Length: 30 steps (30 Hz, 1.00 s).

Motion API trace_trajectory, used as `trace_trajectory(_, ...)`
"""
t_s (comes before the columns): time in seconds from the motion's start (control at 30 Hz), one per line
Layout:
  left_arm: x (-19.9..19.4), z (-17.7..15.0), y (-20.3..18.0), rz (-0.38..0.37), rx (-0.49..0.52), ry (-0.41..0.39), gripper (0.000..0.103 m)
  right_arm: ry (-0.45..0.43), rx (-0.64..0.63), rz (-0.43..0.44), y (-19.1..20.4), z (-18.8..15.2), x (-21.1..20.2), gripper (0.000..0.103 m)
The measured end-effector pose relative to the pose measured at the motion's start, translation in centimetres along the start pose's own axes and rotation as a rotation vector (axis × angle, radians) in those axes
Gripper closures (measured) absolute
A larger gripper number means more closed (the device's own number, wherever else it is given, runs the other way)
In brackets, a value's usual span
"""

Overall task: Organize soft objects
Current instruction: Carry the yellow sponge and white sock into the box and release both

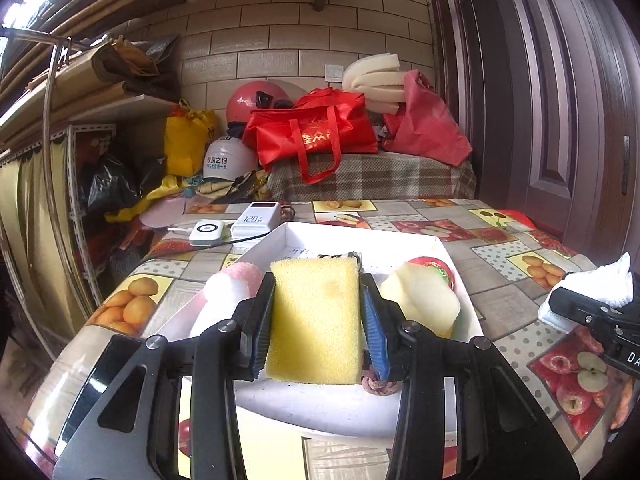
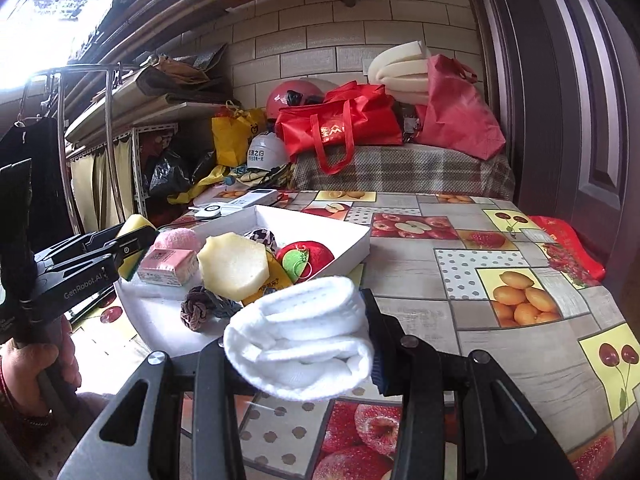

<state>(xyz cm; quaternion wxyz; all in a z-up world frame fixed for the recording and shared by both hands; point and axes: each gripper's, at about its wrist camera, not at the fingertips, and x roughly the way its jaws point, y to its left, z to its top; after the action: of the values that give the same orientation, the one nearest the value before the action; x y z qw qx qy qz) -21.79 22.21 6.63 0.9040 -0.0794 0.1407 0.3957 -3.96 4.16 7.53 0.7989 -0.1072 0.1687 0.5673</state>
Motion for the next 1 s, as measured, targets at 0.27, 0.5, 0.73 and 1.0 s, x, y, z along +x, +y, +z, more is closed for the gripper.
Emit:
trace_trajectory(0.27, 1.7, 0.4, -0.1, 0.008, 0.017, 0.004, 0.063, 0.048, -0.036, 0.151, 4.7, 0.9, 3.7, 0.063)
trace_trajectory(0.5, 4.2, 1.0, 0.1, 0.018, 0.030, 0.041, 0.063, 0.241, -0.104, 0.255, 6.9, 0.7, 8.0, 0.063)
trace_trajectory(0.73, 6.0, 1.4, 1.4, 0.036, -0.027, 0.102, 0.063, 0.249, 0.014, 0.176, 4.4, 2.0, 11.3, 0.064)
trace_trajectory(1.0, 7.1, 1.5, 0.4, 0.070, 0.014, 0.125, 0.063, 0.189, 0.011, 0.137, 4.5, 2.7, 11.1, 0.064)
